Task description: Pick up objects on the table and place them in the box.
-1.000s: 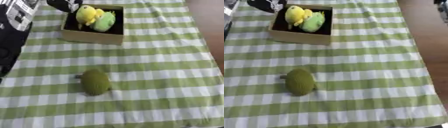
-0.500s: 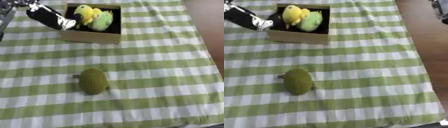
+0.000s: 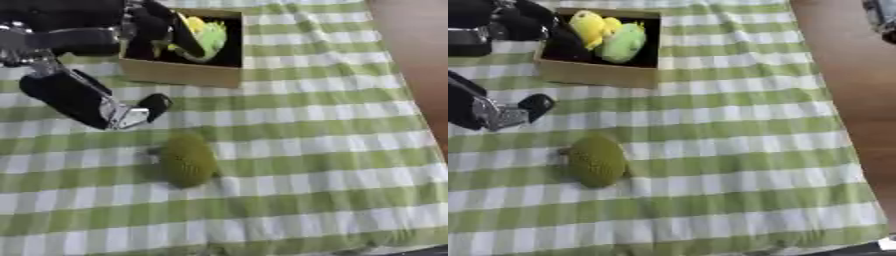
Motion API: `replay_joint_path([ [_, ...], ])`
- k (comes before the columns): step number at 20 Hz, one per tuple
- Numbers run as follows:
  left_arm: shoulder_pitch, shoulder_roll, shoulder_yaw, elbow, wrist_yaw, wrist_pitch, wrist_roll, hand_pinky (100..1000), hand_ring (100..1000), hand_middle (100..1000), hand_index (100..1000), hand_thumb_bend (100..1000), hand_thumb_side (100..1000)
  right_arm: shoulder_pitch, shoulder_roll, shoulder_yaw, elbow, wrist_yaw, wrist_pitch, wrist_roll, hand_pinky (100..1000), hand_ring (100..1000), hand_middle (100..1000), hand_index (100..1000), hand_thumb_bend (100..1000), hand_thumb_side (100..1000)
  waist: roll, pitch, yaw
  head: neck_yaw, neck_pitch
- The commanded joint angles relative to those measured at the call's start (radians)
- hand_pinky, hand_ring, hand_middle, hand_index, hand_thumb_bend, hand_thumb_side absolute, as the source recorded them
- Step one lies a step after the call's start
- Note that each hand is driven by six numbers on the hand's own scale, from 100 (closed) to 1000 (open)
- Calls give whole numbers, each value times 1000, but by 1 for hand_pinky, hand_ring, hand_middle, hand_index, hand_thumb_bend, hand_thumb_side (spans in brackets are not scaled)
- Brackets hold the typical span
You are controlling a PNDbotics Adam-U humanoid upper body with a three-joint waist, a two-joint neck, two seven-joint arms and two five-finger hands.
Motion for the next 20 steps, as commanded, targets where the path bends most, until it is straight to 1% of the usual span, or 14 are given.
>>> replay_joint_path([
  [1,-10,9,-20,-15,5,14,-27,840,876,798,911,157,443,-5,-19,-13,-15,-1,7,-1,979,899,666,904,100,162,9,-37,3,-1,9],
  [3,6,4,-31,-15,-6,33,-45,843,879,801,912,168,498,-3,-16,-14,-15,-2,10,0,981,899,665,904,100,171,11,-39,5,0,11],
  [4,15,1,-34,-15,-12,44,-51,845,880,800,911,179,512,-2,-15,-14,-15,-3,11,1,981,899,665,904,100,174,12,-40,6,0,12],
  [5,22,-3,-34,-15,-21,53,-53,846,879,797,907,202,535,-1,-14,-15,-15,-3,13,1,981,899,665,904,100,176,12,-41,7,0,12],
  [7,37,-15,-34,-15,-48,72,-48,850,877,785,895,278,598,0,-12,-15,-15,-4,15,3,982,899,664,904,100,182,13,-43,8,1,14],
  [8,43,-23,-35,-15,-63,79,-45,853,876,781,892,310,613,0,-11,-15,-15,-5,16,4,982,898,664,904,100,184,13,-43,8,1,14],
  [9,48,-30,-37,-15,-78,84,-42,856,873,773,884,359,652,1,-9,-15,-15,-5,17,4,983,898,663,904,100,190,13,-44,9,2,15],
  [11,60,-43,-46,-15,-110,101,-40,857,872,768,878,395,689,1,-7,-15,-15,-6,20,5,983,898,663,904,100,197,14,-45,9,3,17],
  [16,80,-65,-75,-15,-193,121,-55,873,881,766,866,539,719,2,-2,-15,-15,-8,27,11,985,898,661,904,100,219,17,-46,11,2,20],
  [20,100,-77,-85,-10,-259,127,-67,878,884,766,869,579,706,3,4,-15,-15,-11,33,16,987,897,658,903,100,238,19,-46,10,1,17],
])
